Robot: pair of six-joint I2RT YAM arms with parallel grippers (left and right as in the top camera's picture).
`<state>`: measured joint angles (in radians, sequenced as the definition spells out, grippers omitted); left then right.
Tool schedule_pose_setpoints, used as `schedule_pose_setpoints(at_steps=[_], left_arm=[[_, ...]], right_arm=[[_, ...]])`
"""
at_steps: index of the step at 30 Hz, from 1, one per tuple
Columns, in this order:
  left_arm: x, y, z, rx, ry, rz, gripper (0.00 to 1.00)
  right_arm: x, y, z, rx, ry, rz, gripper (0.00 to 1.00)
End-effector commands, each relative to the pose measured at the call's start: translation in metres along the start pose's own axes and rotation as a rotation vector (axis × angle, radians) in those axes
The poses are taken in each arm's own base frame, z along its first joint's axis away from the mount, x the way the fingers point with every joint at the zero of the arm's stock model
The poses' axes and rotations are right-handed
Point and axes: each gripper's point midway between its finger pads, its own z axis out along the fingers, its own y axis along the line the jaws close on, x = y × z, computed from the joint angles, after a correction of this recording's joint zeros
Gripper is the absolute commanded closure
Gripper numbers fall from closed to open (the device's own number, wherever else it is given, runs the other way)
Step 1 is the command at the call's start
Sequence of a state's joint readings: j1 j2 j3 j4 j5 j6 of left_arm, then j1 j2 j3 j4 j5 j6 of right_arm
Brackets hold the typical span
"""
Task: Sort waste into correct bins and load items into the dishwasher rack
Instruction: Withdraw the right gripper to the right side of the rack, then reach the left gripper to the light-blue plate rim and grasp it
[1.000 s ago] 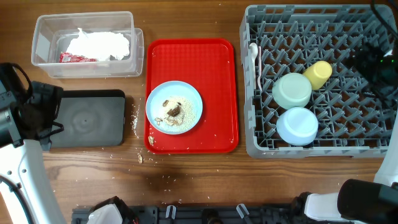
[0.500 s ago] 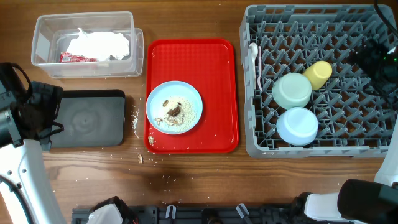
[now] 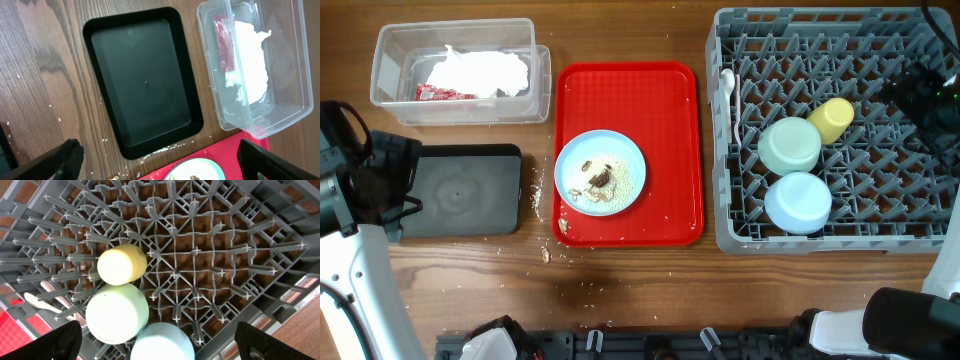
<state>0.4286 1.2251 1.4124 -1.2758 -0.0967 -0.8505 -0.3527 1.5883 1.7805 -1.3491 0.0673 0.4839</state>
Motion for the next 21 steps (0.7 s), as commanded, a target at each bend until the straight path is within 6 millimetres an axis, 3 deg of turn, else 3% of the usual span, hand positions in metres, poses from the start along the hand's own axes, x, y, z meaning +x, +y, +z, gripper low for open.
schedule_pose_setpoints(at_steps=[1,16,17,21], left_arm=[[-0.003,0.002,0.0,-0.005,-0.012,0.0,0.0],[-0.005,0.0,0.0,-0.001,-0.022,-0.011,0.0],[0.0,-0.008,0.0,0.045,0.015,-0.029,0.0],[0.075,-0.038,-0.02,0.241,0.424,-0.014,0.0]], right_arm=[[0.001,0.002,0.001,-0.012,0.006,-0.009,0.0],[0.001,0.002,0.001,-0.012,0.006,-0.009,0.0],[0.001,0.002,0.001,-0.012,0.006,-0.009,0.0],[0.001,0.002,0.001,-0.012,0.006,-0.01,0.0]])
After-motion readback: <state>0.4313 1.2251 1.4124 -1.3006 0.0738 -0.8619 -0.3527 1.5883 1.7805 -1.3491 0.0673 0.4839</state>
